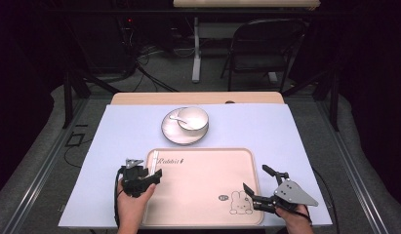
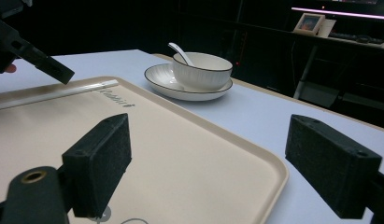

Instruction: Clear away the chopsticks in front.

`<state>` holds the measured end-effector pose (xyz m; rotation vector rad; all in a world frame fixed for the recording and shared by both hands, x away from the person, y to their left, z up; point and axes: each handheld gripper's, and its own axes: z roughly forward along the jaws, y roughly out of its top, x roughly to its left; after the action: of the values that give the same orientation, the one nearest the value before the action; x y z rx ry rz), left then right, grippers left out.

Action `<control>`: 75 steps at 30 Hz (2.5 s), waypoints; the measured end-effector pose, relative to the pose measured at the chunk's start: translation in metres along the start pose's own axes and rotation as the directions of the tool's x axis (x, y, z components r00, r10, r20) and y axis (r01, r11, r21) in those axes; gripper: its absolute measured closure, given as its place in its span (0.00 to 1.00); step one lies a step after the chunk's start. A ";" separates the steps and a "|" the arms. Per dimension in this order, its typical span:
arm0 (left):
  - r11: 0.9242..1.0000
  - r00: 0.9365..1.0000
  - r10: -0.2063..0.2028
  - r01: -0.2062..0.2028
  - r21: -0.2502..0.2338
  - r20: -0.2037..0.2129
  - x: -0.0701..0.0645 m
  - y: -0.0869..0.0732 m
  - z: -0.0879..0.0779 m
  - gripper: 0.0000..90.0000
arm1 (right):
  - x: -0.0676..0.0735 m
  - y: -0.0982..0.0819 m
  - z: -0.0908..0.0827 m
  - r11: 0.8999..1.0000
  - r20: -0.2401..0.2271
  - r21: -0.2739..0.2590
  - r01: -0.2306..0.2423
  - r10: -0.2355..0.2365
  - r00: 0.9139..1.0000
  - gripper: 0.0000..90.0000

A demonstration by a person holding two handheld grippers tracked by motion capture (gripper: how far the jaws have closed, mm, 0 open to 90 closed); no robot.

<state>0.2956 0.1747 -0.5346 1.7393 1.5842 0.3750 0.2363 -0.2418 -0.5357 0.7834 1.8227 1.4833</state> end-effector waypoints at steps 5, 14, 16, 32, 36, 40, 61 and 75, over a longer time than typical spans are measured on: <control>1.000 1.000 0.021 -0.021 0.011 -0.006 0.001 0.004 0.000 0.37 | 0.000 0.000 0.000 1.000 0.001 0.000 0.000 0.000 1.000 0.16; 0.993 0.992 0.102 -0.105 -0.048 -0.069 0.003 0.011 0.000 0.30 | -0.001 0.000 0.000 1.000 0.003 0.002 0.000 0.000 1.000 0.16; 0.996 0.995 0.079 -0.082 -0.046 -0.058 0.004 0.014 0.000 0.31 | -0.001 0.000 0.000 1.000 0.002 0.002 0.000 0.000 1.000 0.16; 0.996 0.997 0.071 -0.072 -0.044 -0.010 0.004 0.041 0.007 0.30 | 0.000 0.000 0.000 1.000 0.000 0.004 0.000 0.000 1.000 0.16; 0.995 0.996 0.084 -0.084 -0.050 -0.009 0.004 0.050 0.009 0.30 | -0.001 0.000 0.000 1.000 -0.001 0.004 0.000 0.000 1.000 0.16; 0.997 0.998 0.061 -0.060 -0.055 0.016 0.006 0.063 0.011 0.30 | -0.001 0.000 0.000 1.000 -0.001 0.002 0.004 -0.004 1.000 0.16; 0.997 0.998 0.044 -0.042 -0.072 0.035 0.001 0.119 0.022 0.30 | 0.000 0.000 0.001 1.000 -0.005 0.005 -0.001 0.001 1.000 0.15; 0.997 1.000 0.024 -0.023 -0.073 0.009 -0.002 0.144 0.033 0.30 | 0.000 0.000 0.001 1.000 -0.006 0.006 -0.001 0.001 1.000 0.16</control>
<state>0.4220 0.1677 -0.4581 1.7030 1.5251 0.4296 0.2369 -0.2412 -0.5363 0.7838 1.8327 1.4832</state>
